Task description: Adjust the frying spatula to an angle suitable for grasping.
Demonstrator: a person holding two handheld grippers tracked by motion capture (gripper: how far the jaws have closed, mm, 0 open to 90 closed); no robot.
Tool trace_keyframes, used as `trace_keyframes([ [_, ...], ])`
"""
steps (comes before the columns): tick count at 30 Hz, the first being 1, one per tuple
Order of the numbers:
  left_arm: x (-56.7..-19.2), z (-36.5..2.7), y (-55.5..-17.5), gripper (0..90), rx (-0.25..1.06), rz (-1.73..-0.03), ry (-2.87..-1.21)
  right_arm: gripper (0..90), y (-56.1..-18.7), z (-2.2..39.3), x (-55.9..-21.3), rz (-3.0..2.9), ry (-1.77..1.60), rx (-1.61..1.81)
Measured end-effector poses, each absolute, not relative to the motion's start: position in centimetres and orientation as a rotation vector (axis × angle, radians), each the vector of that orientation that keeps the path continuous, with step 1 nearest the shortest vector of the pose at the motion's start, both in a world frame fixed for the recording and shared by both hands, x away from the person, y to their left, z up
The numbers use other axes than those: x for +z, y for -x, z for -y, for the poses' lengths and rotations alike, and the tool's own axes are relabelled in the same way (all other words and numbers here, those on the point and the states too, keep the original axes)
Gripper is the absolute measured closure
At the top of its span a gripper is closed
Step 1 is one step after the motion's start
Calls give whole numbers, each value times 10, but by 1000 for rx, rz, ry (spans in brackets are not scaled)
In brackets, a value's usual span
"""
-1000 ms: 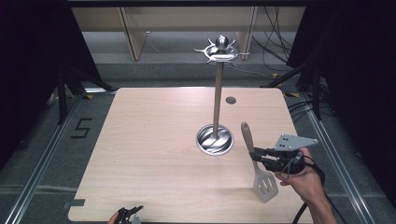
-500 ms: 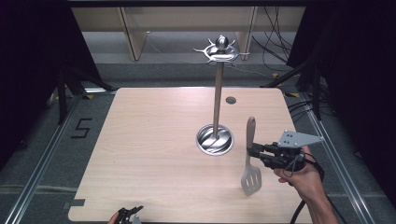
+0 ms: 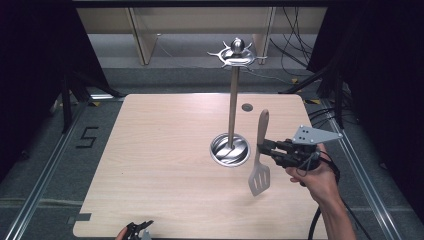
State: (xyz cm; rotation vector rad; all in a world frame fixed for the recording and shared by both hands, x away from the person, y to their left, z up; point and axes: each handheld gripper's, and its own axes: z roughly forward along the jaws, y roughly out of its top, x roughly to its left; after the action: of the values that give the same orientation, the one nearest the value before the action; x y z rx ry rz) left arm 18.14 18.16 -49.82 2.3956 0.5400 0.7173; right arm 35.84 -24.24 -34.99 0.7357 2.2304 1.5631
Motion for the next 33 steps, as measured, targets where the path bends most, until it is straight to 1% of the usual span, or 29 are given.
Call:
trace_keyframes([
  [2,-498,-182,-182,180,691,-530,-2404,766,-363,241,-347,-2239,-710,1560],
  [6,-497,-183,-181,180,718,-535,-2405,766,-369,237,-343,-2217,-706,1550],
  [11,-499,-181,-182,180,700,-540,-2396,766,-373,235,-335,-2205,-720,1570],
  [12,-499,-181,-181,180,715,-546,-2393,766,-374,235,-334,-2203,-725,1579],
  [25,-497,-182,-181,180,705,-532,-2405,766,-389,223,-306,-2178,-707,1579],
  [29,-497,-182,-181,180,705,-532,-2405,766,-395,219,-301,-2165,-701,1593],
  [30,-497,-182,-181,180,679,-523,-2416,766,-397,219,-300,-2180,-695,1596],
  [33,-498,-182,-182,180,693,-529,-2403,766,-399,219,-297,-2176,-703,1601],
])
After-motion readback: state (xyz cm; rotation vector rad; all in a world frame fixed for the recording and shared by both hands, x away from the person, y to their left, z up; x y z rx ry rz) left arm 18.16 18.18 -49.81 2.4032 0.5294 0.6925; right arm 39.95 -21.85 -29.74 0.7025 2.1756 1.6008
